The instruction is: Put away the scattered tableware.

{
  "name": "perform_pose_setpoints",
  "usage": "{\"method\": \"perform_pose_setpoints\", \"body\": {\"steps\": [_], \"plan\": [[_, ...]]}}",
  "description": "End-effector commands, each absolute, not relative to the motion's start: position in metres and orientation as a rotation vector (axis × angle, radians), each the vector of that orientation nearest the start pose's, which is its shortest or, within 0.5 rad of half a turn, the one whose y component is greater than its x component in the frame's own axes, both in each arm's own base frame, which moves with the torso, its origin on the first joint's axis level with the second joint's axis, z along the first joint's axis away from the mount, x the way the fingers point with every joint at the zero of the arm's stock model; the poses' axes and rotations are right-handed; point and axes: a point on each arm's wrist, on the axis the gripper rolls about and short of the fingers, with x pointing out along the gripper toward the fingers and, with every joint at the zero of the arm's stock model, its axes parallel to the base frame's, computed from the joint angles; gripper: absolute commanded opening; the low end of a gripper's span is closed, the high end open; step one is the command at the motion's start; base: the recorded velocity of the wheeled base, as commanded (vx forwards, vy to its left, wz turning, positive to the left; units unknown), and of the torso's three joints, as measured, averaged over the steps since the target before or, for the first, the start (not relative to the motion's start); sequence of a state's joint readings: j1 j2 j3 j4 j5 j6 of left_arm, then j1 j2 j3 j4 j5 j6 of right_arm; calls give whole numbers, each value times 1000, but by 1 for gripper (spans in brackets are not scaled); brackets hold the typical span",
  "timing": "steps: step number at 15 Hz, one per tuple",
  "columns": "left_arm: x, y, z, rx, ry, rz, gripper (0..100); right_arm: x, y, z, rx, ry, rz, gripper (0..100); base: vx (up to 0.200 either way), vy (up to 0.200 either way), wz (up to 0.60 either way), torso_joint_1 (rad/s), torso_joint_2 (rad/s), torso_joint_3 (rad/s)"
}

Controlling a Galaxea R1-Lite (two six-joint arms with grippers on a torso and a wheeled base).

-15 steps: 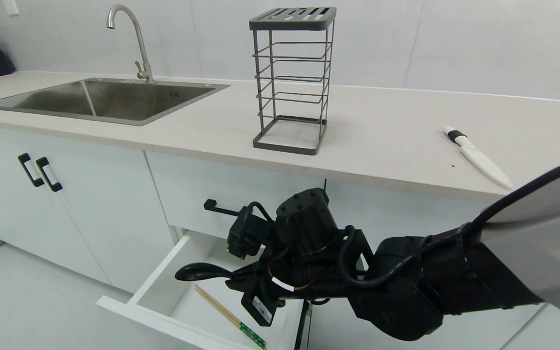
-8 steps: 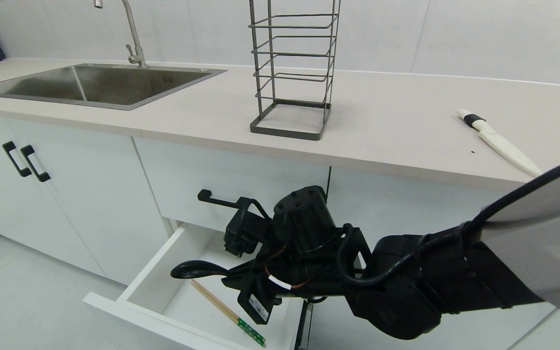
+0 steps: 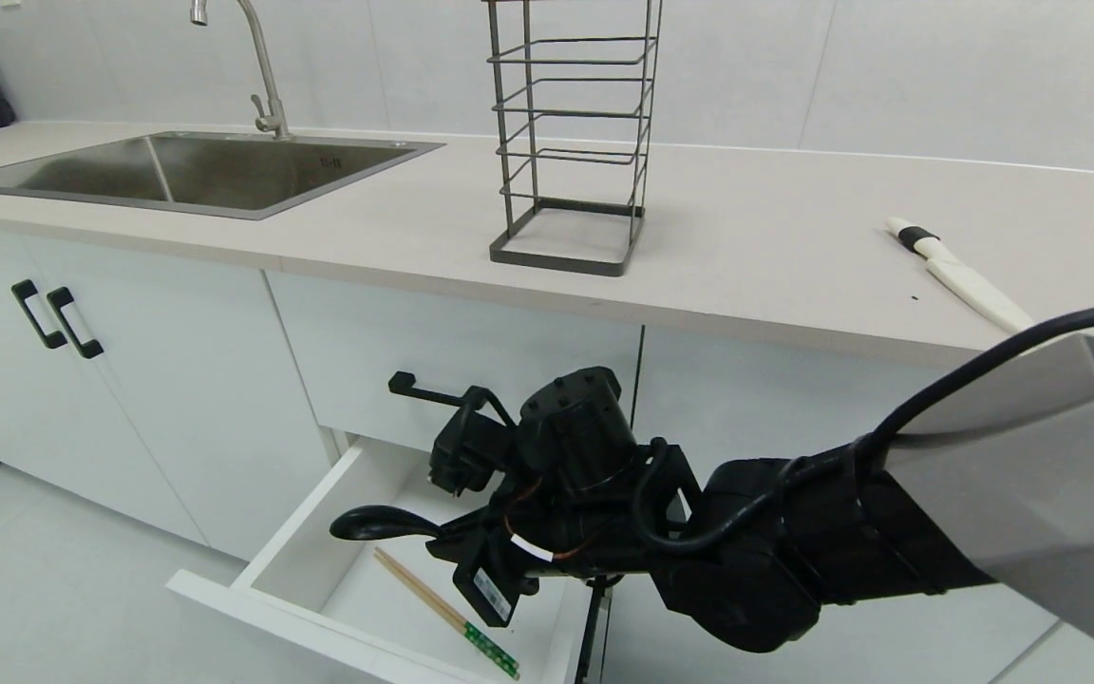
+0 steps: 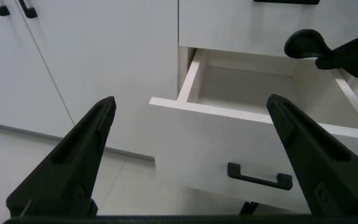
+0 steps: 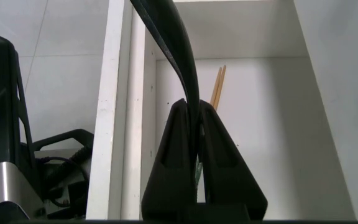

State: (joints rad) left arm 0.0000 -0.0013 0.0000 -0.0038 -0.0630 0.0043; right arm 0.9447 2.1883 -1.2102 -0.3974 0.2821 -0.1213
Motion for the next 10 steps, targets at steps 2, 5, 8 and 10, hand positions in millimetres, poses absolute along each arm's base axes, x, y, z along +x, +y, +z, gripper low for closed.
{"method": "perform_pose_setpoints", "body": {"steps": [2, 5, 8, 10], "plan": [[-23, -1, 76, 5, -5, -63, 100, 243, 343, 80, -297, 533, 1217, 0, 0, 0, 0, 0, 0, 0], [-23, -1, 76, 5, -5, -63, 100, 250, 343, 73, -303, 549, 1202, 0, 0, 0, 0, 0, 0, 0], [-23, -1, 76, 5, -5, -63, 100, 256, 344, 63, -313, 571, 1192, 0, 0, 0, 0, 0, 0, 0], [-23, -1, 76, 5, -5, -61, 100, 264, 355, 52, -317, 568, 1195, 0, 0, 0, 0, 0, 0, 0]]}}
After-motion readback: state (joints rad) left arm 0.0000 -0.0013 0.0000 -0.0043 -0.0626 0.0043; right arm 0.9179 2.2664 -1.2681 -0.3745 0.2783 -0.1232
